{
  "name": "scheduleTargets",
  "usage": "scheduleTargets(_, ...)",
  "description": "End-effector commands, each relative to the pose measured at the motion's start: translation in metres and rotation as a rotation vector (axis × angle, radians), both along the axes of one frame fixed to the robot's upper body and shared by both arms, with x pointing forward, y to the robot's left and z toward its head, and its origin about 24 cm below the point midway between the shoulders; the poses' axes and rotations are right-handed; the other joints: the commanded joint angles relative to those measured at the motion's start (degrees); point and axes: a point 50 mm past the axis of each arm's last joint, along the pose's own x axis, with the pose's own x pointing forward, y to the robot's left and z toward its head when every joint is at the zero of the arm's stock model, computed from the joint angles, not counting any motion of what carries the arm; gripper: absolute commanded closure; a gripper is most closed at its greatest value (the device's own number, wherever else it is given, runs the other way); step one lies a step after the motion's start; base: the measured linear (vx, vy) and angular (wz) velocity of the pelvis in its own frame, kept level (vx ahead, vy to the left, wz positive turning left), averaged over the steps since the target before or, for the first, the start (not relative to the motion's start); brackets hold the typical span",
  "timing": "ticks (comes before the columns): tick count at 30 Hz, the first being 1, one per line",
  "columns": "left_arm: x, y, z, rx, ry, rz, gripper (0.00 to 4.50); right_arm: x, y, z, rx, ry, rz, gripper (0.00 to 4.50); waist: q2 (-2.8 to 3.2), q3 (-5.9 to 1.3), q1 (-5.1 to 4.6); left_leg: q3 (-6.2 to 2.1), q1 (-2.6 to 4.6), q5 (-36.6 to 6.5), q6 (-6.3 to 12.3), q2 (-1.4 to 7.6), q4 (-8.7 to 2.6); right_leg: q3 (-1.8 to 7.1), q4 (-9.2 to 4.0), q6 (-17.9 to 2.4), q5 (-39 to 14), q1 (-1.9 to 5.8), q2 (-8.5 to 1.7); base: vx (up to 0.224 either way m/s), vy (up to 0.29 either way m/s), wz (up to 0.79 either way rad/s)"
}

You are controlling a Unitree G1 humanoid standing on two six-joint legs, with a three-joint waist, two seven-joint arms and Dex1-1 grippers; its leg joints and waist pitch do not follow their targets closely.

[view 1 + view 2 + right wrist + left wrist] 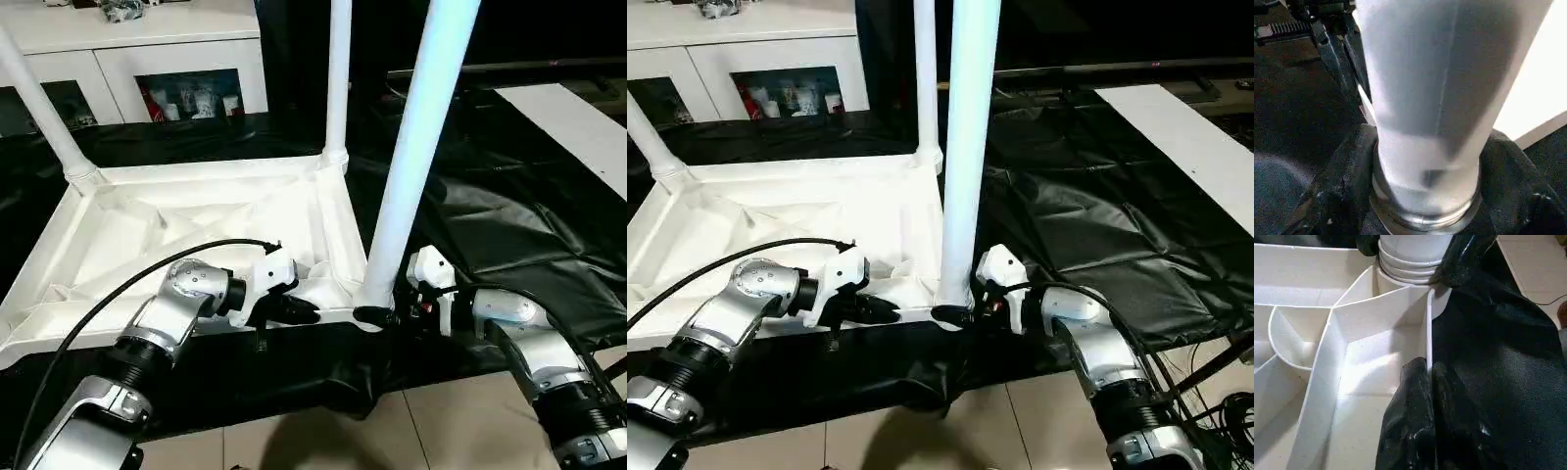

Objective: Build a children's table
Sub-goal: Rotate leg to tighten

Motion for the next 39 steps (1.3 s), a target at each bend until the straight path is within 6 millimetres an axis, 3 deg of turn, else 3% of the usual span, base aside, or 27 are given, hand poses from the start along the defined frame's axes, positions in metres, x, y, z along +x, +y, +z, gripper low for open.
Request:
scheduleTargets(1, -0.002, -0.008, 0.002, -0.028, 0.014, -0.056, 4.50, -0.002, 0.000, -0.001, 0.015, 0.012, -0.007, 1.86, 0.10, -3.42, -0.20, 0.46, 0.45, -14.88, 2.99, 0.60, -3.61, 1.17, -3.72, -14.86, -10.54, 2.93, -1.39, 0.000, 0.000, 0.00)
scheduleTargets(4, 0.000, -0.009, 0.000, -0.018, 0.013, -0.027, 4.50, 0.000, 0.001, -0.002, 0.046, 0.017, -0.056, 1.86, -0.06, -3.41, -0.28, 0.48, 0.38, -14.69, 3.02, 0.52, -3.61, 1.15, -3.71, -15.01, -9.75, 2.98, -1.31, 0.000, 0.000, 0.00)
scheduleTargets(7, 0.014, -0.013, -0.008, 0.022, -0.028, 0.140, 4.50, 0.014, 0.003, -0.009, 0.097, 0.022, -0.291, 1.87, -0.10, -3.09, -0.68, 0.45, 0.56, -17.17, 1.63, 0.36, -3.78, 1.14, -4.21, -13.99, -14.62, 2.56, -1.39, 0.000, 0.000, 0.00)
scheduleTargets(9, 0.017, -0.015, -0.009, 0.022, -0.034, 0.174, 4.50, 0.016, 0.004, -0.011, 0.097, 0.019, -0.339, 1.87, -0.24, -3.17, -0.90, 0.10, 0.37, -18.46, 0.65, 0.29, -3.93, 1.03, -4.34, -12.56, -18.16, 2.94, -1.52, 0.000, 0.000, 0.00)
scheduleTargets(11, 0.021, -0.018, -0.010, 0.023, -0.042, 0.224, 4.50, 0.021, 0.006, -0.013, 0.116, 0.020, -0.420, 1.87, -0.13, -3.09, -1.00, 0.22, 0.75, -19.50, 0.48, 0.30, -3.83, 1.17, -4.68, -12.03, -19.41, 2.36, -1.54, 0.000, 0.000, 0.00)
scheduleTargets(12, 0.026, -0.022, -0.011, 0.027, -0.046, 0.278, 4.50, 0.026, 0.010, -0.014, 0.151, 0.033, -0.507, 1.87, -0.24, -3.09, -1.20, 0.18, 0.46, -19.17, 0.38, 0.18, -3.92, 1.16, -4.64, -11.73, -19.55, 2.52, -1.48, 0.000, 0.000, 0.00)
scheduleTargets(14, 0.032, -0.030, -0.011, 0.024, -0.050, 0.347, 4.50, 0.033, 0.015, -0.015, 0.179, 0.047, -0.630, 1.87, -0.07, -3.09, -1.30, 0.12, 0.65, -19.47, -0.15, 0.13, -3.90, 1.13, -4.74, -11.41, -20.37, 2.26, -1.53, 0.000, 0.000, 0.00)
scheduleTargets(19, 0.045, -0.052, -0.007, 0.015, -0.082, 0.486, 4.50, 0.052, 0.028, -0.017, 0.139, 0.048, -0.888, 1.88, -0.05, -3.47, -1.83, 0.19, 0.31, -16.40, 0.27, -0.09, -3.62, 1.05, -4.37, -12.52, -14.71, 2.65, -1.38, 0.000, 0.000, 0.00)
scheduleTargets(25, 0.046, -0.057, -0.007, 0.043, -0.127, 0.464, 4.50, 0.053, 0.036, -0.016, 0.134, 0.039, -0.864, 1.88, -0.23, -3.70, -1.72, 0.39, 0.06, -12.77, 3.14, -0.10, -3.32, 0.95, -4.09, -14.11, -8.95, 3.22, -1.49, 0.000, 0.000, 0.00)
scheduleTargets(28, 0.046, -0.058, -0.008, 0.045, -0.132, 0.454, 4.50, 0.052, 0.037, -0.015, 0.143, 0.022, -0.846, 1.88, -0.19, -3.47, -1.66, 0.41, 0.23, -14.63, 3.01, 0.01, -3.49, 0.95, -4.47, -13.68, -12.81, 3.00, -1.56, 0.000, 0.000, 0.00)
scheduleTargets(30, 0.046, -0.057, -0.008, 0.047, -0.134, 0.449, 4.50, 0.052, 0.037, -0.015, 0.144, 0.014, -0.843, 1.33, -0.18, -3.46, -1.64, 0.36, 0.26, -15.35, 2.62, 0.07, -3.59, 0.97, -4.57, -13.23, -14.07, 2.96, -1.58, 0.000, 0.000, 0.00)
scheduleTargets(35, 0.045, -0.061, -0.004, 0.005, -0.165, 0.391, 4.50, 0.053, 0.030, 0.003, 0.188, -0.113, -0.794, 0.85, -0.37, -3.35, -1.83, 0.30, 0.10, -16.44, 2.70, -0.01, -3.69, 0.92, -4.77, -12.24, -15.84, 2.97, -1.55, 0.000, 0.000, 0.00)
scheduleTargets(39, 0.042, -0.065, 0.001, -0.078, -0.187, 0.341, 4.50, 0.040, 0.023, 0.012, 0.202, -0.155, -0.700, 0.85, -0.72, -3.30, -1.64, 0.34, -0.02, -15.35, 3.74, 0.09, -3.66, 1.06, -4.92, -11.27, -16.04, 3.04, -1.54, 0.000, 0.000, 0.00)
